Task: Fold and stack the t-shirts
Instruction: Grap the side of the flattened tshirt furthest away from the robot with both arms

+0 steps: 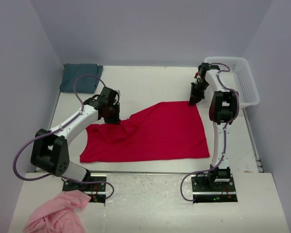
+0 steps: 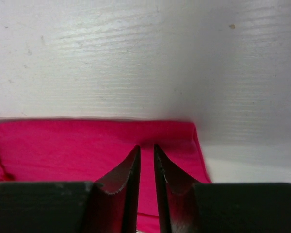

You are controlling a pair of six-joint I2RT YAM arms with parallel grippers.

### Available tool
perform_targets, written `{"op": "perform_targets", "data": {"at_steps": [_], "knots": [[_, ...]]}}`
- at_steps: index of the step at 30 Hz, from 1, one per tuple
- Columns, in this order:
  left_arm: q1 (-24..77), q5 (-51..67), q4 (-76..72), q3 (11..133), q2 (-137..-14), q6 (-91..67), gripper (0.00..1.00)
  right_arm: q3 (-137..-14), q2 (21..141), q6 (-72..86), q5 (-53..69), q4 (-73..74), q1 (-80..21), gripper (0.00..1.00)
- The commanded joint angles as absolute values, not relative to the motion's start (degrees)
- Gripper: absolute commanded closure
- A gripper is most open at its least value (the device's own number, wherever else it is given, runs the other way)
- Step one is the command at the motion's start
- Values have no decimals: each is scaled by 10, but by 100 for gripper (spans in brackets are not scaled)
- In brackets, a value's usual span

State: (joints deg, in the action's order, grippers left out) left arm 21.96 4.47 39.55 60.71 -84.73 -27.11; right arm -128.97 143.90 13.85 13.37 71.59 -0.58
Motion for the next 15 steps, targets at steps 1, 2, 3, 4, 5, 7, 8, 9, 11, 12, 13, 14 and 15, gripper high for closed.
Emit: {"op": "perform_targets", "data": {"at_steps": [1, 2, 3, 4, 5, 7, 8, 9, 11, 12, 13, 14, 15], "knots": [[255, 3, 356, 641, -852, -244, 100, -1256, 1386, 146, 114, 671, -3, 78], [264, 3, 353, 648, -877, -242, 100, -1230, 1376, 152, 109, 657, -3, 75], [285, 4, 352, 656, -892, -236, 100, -1220, 1366, 157, 85, 634, -3, 74], [293, 4, 353, 675, -906, -234, 100, -1209, 1342, 161, 74, 624, -4, 74], [302, 4, 352, 683, -931, -235, 100, -1178, 1328, 161, 72, 609, -8, 74], [322, 7, 345, 703, -949, -238, 100, -1145, 1296, 161, 69, 569, -14, 74], [328, 8, 341, 707, -960, -241, 100, -1108, 1259, 170, 69, 551, -19, 76], [330, 14, 334, 710, -962, -243, 100, -1094, 1241, 177, 69, 526, -21, 81], [332, 14, 330, 726, -975, -245, 100, -1041, 1187, 196, 85, 484, -30, 90], [334, 14, 331, 732, -979, -246, 100, -1028, 1172, 200, 90, 474, -33, 94], [337, 11, 336, 743, -983, -248, 100, -1011, 1149, 201, 100, 469, -42, 98], [337, 7, 337, 746, -983, -249, 100, -1005, 1141, 204, 98, 463, -47, 100], [340, 6, 337, 749, -983, -249, 100, -1002, 1136, 205, 94, 463, -51, 100]]}}
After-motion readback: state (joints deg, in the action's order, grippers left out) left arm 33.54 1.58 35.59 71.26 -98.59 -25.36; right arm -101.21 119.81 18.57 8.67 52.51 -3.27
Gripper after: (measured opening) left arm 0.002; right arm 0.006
